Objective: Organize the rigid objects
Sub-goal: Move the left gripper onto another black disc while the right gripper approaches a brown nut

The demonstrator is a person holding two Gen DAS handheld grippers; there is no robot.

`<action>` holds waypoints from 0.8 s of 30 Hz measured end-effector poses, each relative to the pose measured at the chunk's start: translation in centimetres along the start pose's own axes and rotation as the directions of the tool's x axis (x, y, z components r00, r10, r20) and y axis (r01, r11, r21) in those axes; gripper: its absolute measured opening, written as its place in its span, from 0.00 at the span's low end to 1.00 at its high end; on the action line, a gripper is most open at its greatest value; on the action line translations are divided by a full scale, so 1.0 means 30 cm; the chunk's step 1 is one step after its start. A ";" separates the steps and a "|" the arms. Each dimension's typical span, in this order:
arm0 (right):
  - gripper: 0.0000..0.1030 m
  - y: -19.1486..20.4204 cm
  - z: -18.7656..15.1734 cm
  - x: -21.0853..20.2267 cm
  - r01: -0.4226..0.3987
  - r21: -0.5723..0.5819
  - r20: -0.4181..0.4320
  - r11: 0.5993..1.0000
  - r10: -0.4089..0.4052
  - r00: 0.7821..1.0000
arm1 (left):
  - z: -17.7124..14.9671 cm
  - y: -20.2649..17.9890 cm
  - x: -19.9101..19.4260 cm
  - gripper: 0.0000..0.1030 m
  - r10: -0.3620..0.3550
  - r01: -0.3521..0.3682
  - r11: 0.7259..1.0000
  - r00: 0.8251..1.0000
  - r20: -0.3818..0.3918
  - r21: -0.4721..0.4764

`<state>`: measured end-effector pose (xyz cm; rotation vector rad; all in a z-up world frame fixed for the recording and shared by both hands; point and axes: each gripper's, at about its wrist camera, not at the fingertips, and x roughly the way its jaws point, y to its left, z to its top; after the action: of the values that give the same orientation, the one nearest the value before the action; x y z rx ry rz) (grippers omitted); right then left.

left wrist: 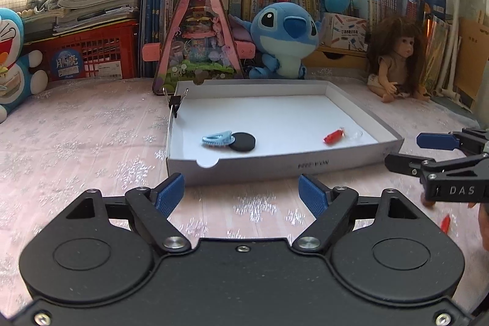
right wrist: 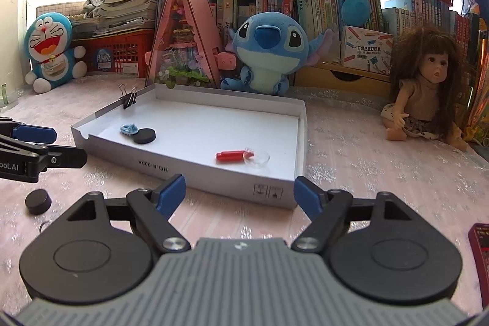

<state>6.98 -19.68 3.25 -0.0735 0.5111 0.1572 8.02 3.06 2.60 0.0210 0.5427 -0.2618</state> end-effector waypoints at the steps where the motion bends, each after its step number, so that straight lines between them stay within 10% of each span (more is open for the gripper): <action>1: 0.84 -0.003 -0.008 -0.010 0.000 0.004 0.001 1.000 0.000 1.000 | -0.012 0.000 -0.013 0.78 0.001 -0.001 1.000 1.000 0.002 0.005; 24: 0.85 -0.026 -0.150 -0.107 0.070 0.060 -0.037 0.996 -0.068 0.997 | -0.170 0.025 -0.117 0.68 -0.016 0.016 1.000 1.000 -0.004 0.002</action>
<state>2.18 -21.38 0.95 -0.0336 0.5474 0.0727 2.72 5.09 0.00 0.0191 0.5464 -0.2782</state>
